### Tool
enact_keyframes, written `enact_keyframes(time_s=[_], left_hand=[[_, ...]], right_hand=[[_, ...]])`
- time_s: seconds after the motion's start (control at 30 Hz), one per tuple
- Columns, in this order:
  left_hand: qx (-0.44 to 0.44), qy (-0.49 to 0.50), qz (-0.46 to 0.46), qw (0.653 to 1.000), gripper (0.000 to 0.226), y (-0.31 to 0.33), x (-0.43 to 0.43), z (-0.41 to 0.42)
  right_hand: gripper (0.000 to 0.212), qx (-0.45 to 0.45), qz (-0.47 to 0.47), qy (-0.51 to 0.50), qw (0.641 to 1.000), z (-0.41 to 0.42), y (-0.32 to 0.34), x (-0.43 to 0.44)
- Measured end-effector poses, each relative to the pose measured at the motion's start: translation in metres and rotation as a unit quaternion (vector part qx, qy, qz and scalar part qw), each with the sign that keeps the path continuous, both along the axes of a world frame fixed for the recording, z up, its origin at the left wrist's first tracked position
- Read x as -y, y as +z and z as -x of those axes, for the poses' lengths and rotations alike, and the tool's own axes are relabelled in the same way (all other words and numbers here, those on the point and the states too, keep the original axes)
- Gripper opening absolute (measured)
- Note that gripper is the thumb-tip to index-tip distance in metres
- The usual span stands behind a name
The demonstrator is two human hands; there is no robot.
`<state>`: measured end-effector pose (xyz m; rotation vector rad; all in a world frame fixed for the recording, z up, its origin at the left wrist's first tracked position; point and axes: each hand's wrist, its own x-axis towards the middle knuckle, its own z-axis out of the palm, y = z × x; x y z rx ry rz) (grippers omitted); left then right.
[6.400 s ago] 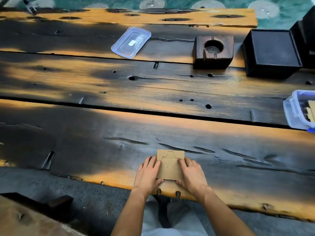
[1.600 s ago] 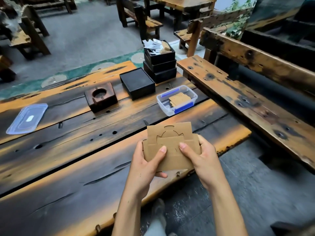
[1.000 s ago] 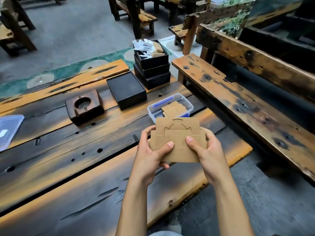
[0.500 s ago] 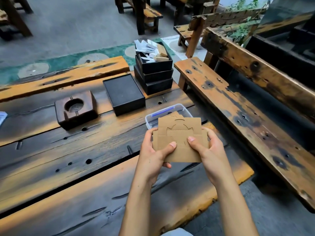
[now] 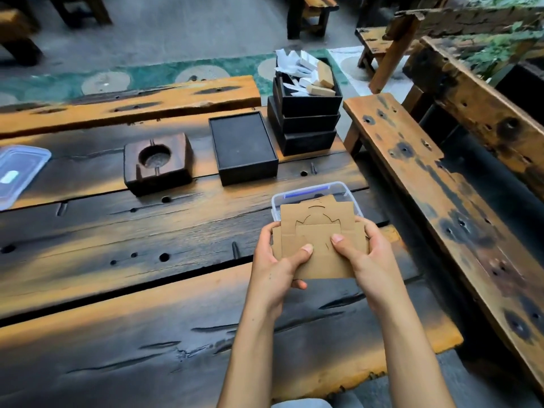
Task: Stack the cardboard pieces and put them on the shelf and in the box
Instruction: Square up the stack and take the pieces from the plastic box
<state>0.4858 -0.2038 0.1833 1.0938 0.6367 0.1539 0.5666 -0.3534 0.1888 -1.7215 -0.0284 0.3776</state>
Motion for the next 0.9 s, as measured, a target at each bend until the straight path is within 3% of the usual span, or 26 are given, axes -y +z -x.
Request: enact_keyframes(time_s=[0.43, 0.6, 0.9], left_hand=[[-0.069, 0.076, 0.018, 0.995, 0.065, -0.035, 0.041, -0.080], [-0.116, 0.102, -0.014, 0.988, 0.055, -0.063, 0.043, -0.115], [-0.207, 0.135, -0.032, 0.968, 0.049, -0.124, 0.019, -0.188]], right_hand=[[0.066, -0.044, 0.089, 0.059, 0.993, -0.102, -0.043, 0.023], [0.061, -0.036, 0.175, 0.091, 0.980, -0.131, -0.071, 0.028], [0.052, -0.056, 0.241, 0.132, 0.960, -0.184, -0.112, 0.041]])
